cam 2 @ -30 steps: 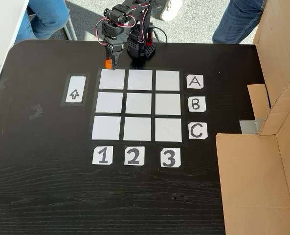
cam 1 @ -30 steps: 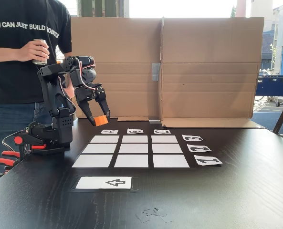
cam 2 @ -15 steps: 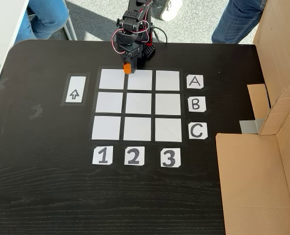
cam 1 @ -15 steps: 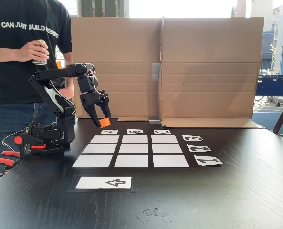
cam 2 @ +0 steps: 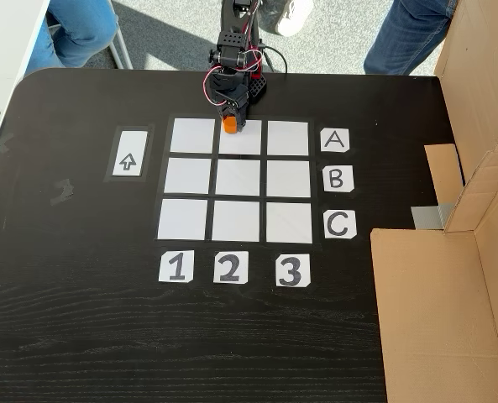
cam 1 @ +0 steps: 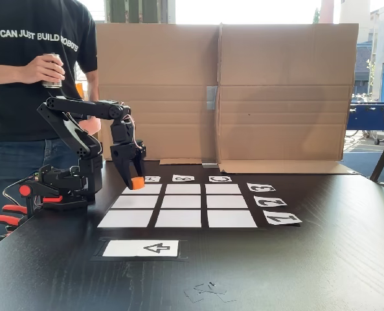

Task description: Pick up the round, orange token and place it in the grid on square A2.

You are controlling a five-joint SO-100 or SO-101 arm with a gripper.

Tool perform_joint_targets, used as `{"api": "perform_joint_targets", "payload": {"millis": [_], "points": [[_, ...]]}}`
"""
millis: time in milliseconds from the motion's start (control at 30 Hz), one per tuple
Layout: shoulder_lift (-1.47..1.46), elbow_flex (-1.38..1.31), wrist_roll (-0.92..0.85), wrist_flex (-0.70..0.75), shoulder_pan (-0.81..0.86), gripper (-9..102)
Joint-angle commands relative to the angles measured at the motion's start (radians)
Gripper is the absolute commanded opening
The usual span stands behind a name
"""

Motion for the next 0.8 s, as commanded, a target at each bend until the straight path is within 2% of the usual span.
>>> {"api": "perform_joint_targets", "payload": {"millis": [0,233,467,633,767], "points": [[0.028,0.04,-0.006,-0.031,-0.023,0],[0.037,0.127,-0.006,-0.115,-0.067,0],[0.037,0.132,0.002,-0.126,-0.06,1],[0.044,0.147,0.032,-0.135,-0.063,18],[0.048,0.178,0.026,-0.135,-0.063,20]]}}
